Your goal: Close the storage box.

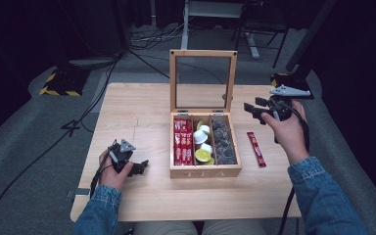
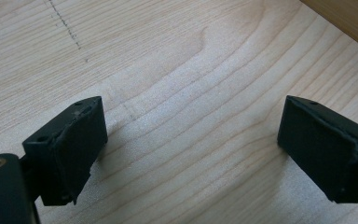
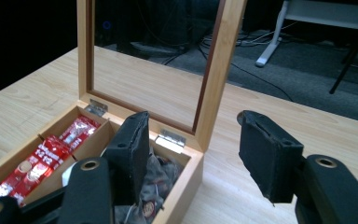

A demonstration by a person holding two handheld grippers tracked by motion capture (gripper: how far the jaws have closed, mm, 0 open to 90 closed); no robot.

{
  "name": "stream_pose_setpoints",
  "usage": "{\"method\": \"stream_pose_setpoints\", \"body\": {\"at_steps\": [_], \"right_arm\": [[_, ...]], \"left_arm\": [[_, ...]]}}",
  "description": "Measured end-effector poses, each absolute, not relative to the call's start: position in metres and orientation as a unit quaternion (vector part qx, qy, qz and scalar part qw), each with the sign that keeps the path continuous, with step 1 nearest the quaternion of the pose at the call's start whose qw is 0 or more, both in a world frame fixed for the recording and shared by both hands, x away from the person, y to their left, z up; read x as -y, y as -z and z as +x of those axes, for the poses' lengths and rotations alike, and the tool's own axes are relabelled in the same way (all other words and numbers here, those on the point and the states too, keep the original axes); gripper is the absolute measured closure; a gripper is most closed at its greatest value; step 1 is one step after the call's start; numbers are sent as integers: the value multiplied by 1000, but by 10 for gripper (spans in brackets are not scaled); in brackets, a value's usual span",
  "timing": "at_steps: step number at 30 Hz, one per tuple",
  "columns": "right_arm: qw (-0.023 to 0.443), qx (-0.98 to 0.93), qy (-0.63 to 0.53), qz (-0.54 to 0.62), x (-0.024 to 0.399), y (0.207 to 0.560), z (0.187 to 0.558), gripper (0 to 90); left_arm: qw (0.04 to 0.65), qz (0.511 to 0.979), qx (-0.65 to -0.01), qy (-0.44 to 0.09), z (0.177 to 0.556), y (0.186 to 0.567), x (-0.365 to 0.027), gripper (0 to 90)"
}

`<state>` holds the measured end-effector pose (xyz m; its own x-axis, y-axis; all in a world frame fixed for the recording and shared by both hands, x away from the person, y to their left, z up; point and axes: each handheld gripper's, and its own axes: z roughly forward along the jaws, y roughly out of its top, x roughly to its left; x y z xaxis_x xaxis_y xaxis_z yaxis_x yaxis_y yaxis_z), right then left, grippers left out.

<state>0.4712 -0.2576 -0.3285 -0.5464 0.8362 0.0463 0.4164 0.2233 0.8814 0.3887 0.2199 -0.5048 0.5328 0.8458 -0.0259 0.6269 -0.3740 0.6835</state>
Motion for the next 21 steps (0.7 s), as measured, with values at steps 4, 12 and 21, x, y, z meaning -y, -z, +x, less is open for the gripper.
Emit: {"method": "stream_pose_setpoints", "body": {"at_steps": [4, 12, 21], "right_arm": [[223, -748, -465, 417, 252, 321, 485, 432], [224, -742, -483, 408, 240, 305, 509, 430], [230, -740, -494, 394, 226, 292, 534, 428]], "left_arm": [[328, 812, -454, -167, 389, 505, -220, 85], [327, 812, -453, -166, 389, 505, -220, 85], [327, 814, -451, -163, 390, 505, -221, 82]]}}
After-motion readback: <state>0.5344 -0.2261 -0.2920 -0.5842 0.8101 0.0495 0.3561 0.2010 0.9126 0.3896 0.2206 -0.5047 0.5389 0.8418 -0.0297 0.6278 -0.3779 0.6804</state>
